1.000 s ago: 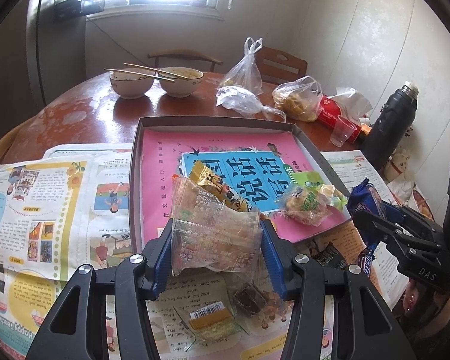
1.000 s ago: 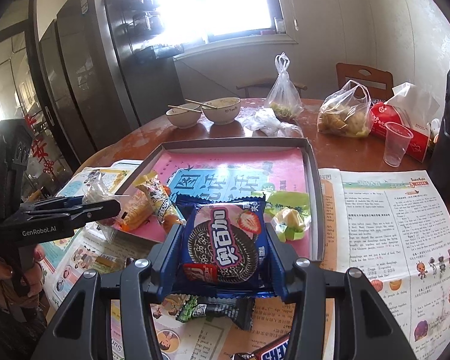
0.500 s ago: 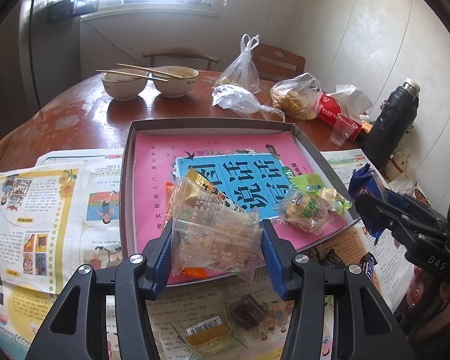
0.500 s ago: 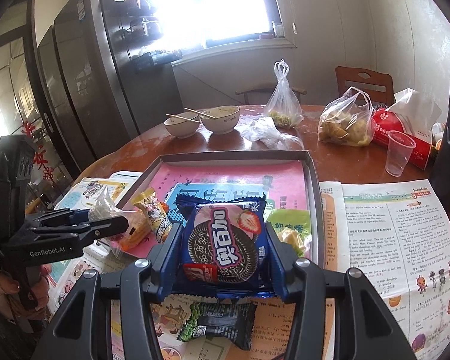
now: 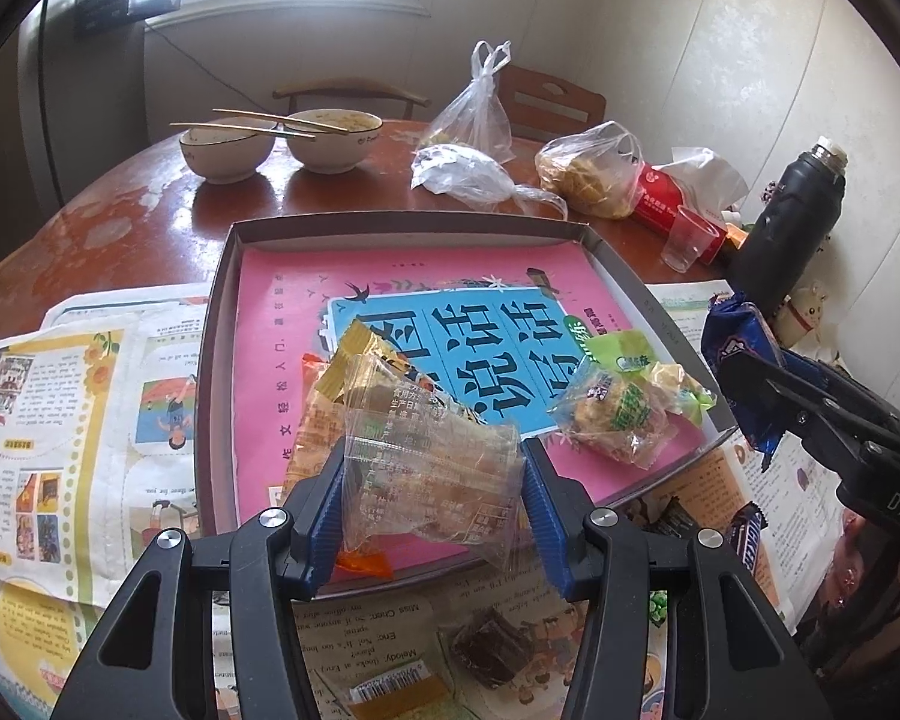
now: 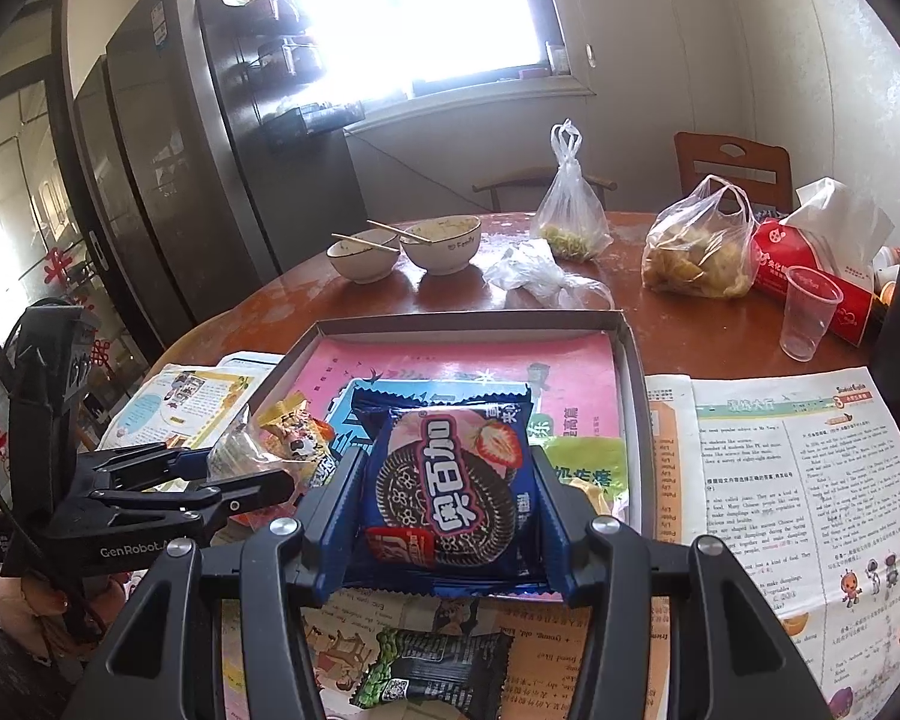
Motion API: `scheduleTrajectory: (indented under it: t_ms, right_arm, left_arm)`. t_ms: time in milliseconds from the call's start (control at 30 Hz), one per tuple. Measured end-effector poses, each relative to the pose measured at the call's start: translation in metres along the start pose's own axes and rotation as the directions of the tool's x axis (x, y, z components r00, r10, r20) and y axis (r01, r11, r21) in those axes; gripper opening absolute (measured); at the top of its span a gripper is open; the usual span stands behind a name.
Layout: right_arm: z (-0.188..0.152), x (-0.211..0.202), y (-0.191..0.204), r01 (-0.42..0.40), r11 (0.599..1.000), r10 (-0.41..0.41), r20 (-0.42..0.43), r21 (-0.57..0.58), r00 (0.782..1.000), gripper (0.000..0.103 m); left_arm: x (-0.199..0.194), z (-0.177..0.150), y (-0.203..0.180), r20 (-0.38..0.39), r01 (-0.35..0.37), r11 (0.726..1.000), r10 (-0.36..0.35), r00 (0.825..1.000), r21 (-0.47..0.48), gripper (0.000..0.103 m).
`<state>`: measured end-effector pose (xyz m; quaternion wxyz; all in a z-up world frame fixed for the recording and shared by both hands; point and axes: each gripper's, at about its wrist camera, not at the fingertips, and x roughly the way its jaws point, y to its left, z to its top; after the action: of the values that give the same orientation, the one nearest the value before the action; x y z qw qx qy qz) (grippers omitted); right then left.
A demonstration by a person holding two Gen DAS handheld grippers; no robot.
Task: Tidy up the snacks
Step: 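Lift both held snacks and carry them over the tray, then lower the clear cookie bag and blue biscuit pack into the tray with both tools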
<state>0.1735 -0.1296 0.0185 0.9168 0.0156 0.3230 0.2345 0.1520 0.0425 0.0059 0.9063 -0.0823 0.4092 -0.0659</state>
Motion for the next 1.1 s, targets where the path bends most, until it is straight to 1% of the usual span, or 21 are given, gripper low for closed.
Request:
scheduleTrajectory:
  t_ms: [467, 700, 1100]
  right_arm:
    - [-0.001, 0.008, -0.008, 0.021, 1.000, -0.021, -0.015, 0.016, 1.000, 0.052]
    - [0.000, 0.012, -0.011, 0.029, 0.999, -0.029, -0.020, 0.023, 0.999, 0.052]
    - [-0.006, 0.021, -0.030, 0.067, 0.997, -0.065, -0.043, 0.046, 0.997, 0.052]
  left_arm:
    - [0.013, 0.005, -0.012, -0.014, 0.012, 0.999, -0.012, 1.000, 0.032, 0.055]
    - [0.021, 0.009, -0.013, -0.020, 0.023, 0.999, -0.022, 1.000, 0.029, 0.055]
    - [0.028, 0.010, -0.016, -0.020, 0.021, 0.999, -0.020, 1.000, 0.042, 0.055]
